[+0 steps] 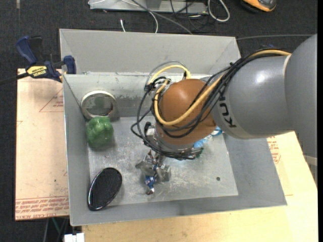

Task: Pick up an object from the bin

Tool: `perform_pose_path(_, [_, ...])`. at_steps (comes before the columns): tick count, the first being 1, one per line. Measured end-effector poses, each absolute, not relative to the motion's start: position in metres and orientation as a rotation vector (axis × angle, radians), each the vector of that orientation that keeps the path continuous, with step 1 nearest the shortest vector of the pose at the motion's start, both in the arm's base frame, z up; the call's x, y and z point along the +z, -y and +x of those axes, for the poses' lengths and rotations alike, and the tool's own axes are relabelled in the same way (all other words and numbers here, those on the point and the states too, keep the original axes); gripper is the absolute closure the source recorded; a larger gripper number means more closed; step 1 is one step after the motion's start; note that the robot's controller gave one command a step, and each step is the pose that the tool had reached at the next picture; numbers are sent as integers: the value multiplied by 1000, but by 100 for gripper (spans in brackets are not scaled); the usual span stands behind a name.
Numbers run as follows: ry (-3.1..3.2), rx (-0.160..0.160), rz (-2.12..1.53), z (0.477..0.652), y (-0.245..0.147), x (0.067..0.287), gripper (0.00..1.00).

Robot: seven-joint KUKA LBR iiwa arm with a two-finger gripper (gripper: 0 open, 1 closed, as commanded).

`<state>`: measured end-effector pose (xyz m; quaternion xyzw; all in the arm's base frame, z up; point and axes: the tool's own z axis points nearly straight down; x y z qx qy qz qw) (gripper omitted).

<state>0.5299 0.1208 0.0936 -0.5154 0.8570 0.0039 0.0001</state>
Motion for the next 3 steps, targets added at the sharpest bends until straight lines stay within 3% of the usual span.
perform_pose_path(2, [-2692,13,-1613,530,-122,153,100])
perform_pose_path(3, [-2694,15,-1610,530,-122,163,100])
